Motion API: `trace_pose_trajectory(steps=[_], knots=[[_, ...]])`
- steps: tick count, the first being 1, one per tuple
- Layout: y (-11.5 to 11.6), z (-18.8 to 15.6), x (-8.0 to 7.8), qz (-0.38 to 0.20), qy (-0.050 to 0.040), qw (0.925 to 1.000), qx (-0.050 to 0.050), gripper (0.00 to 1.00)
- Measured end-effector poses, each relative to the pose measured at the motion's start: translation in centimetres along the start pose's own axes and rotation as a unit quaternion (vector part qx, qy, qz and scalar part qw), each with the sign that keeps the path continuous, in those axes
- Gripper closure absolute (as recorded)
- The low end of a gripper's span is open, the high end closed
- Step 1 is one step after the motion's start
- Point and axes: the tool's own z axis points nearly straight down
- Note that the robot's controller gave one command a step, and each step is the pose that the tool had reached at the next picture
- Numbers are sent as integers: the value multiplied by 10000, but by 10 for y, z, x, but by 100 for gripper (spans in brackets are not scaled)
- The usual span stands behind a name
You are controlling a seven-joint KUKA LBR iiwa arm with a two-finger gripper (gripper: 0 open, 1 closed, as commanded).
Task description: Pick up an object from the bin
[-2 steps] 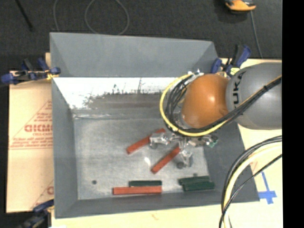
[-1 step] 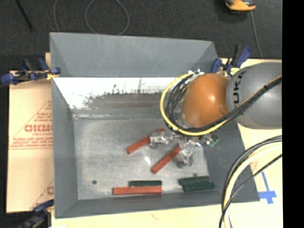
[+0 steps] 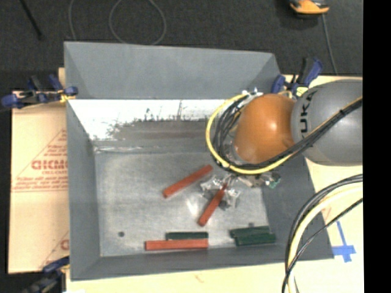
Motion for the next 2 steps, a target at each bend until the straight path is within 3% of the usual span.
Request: trace_pose_trajectory(steps=[2], knots=[[-6, -100, -2, 59, 12, 10000, -4, 100]])
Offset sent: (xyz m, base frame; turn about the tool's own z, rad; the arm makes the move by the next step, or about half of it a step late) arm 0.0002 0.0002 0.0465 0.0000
